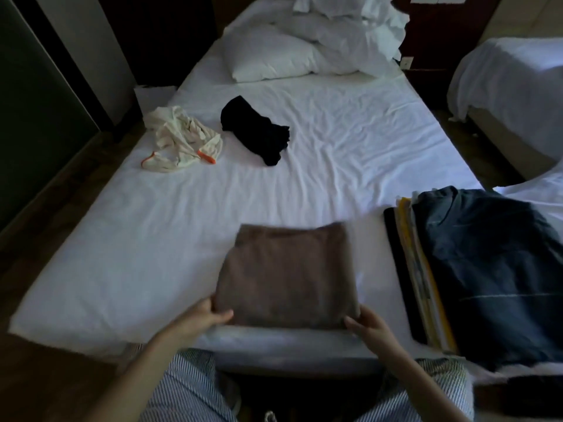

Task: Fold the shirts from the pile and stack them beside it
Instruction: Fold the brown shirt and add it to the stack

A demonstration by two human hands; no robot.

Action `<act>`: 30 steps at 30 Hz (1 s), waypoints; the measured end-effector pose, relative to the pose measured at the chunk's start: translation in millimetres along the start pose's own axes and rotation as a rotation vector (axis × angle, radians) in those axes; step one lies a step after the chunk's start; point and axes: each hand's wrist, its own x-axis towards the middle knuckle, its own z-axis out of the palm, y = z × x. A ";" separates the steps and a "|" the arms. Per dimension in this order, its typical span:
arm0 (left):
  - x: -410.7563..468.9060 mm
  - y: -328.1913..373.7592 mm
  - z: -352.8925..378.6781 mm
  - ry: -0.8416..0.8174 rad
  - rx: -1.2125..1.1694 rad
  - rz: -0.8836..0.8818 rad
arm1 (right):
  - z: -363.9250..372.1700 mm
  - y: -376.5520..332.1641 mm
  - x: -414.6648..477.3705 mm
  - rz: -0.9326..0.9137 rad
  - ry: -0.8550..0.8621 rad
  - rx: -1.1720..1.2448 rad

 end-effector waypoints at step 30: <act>43.0 20.6 -0.9 0.018 -0.372 -0.219 | -2.2 -58.8 29.3 0.160 -0.117 0.332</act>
